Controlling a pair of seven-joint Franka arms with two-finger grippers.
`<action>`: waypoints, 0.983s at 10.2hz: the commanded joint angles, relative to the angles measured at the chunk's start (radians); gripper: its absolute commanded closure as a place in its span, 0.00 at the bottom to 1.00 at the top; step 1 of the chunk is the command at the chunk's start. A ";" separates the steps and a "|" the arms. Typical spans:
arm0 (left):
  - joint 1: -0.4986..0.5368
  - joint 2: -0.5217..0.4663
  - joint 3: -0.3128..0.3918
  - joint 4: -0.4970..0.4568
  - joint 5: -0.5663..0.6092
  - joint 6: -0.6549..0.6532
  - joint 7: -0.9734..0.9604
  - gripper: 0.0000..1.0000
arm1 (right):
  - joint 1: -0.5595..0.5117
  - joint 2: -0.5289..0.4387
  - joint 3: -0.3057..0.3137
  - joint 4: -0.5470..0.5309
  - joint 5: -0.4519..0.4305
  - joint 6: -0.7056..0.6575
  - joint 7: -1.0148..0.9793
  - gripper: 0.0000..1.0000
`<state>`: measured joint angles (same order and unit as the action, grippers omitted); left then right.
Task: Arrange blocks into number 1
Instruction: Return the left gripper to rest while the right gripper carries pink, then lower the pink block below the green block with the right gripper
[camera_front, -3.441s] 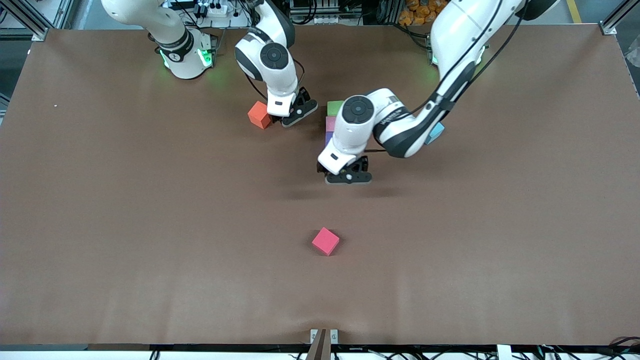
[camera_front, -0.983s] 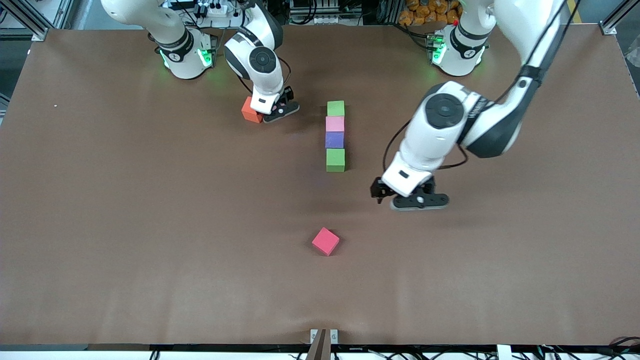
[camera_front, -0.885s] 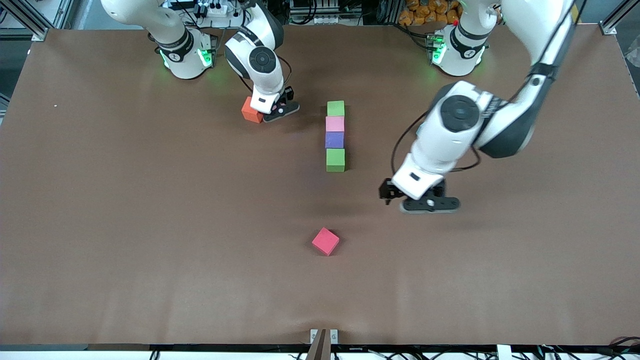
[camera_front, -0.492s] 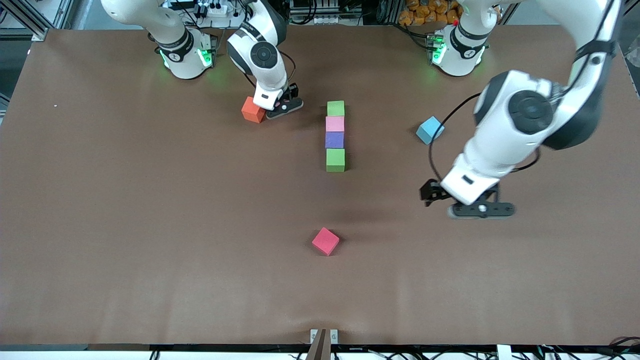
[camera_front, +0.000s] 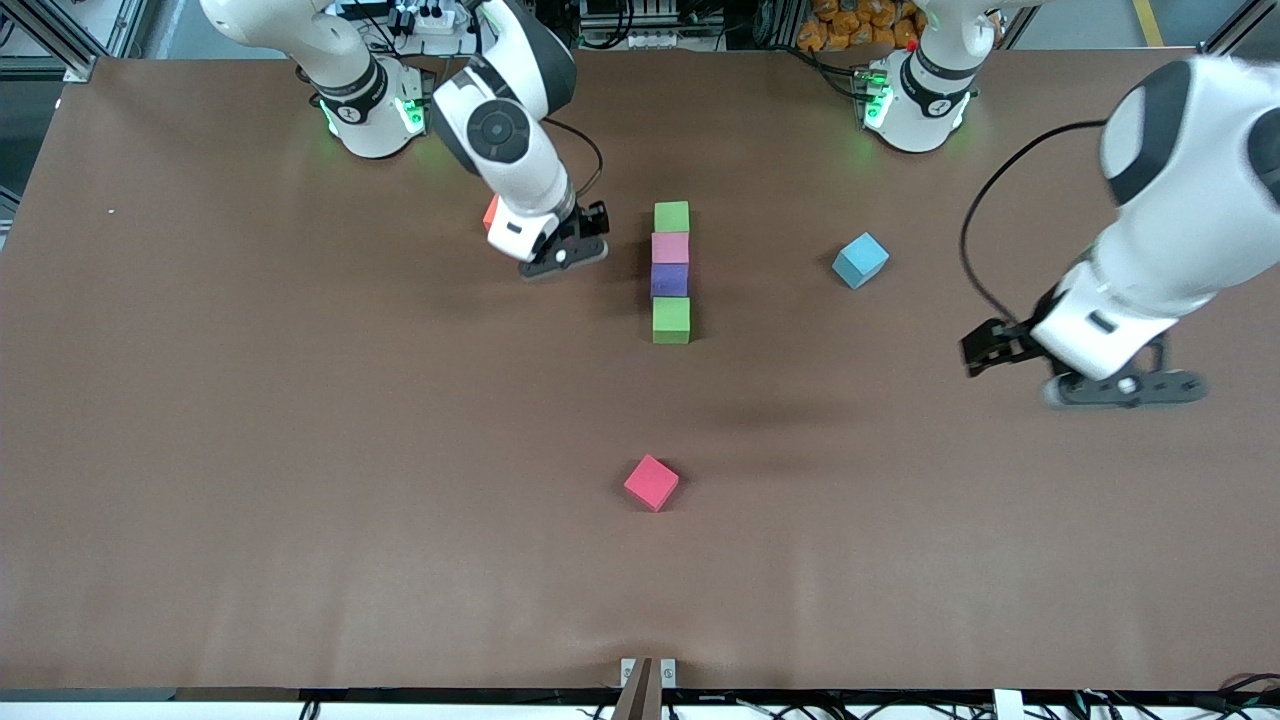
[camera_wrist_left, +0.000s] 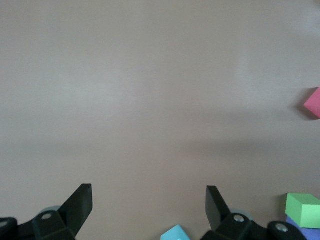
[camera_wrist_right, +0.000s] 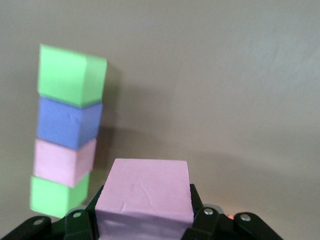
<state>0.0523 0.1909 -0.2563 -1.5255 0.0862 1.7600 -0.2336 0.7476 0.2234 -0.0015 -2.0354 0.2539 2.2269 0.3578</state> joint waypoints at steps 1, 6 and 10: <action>-0.078 -0.056 0.109 0.001 -0.026 -0.063 0.026 0.00 | -0.060 0.216 0.003 0.280 0.008 -0.053 -0.008 1.00; -0.130 -0.056 0.307 0.001 -0.125 -0.063 0.299 0.00 | -0.116 0.517 -0.012 0.731 -0.005 -0.083 0.026 1.00; -0.134 -0.059 0.342 -0.008 -0.126 -0.065 0.333 0.00 | -0.088 0.661 -0.011 0.811 -0.004 0.144 0.030 1.00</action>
<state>-0.0623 0.1427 0.0527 -1.5264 -0.0155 1.7069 0.0604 0.6458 0.8013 -0.0185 -1.2900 0.2532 2.3074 0.3671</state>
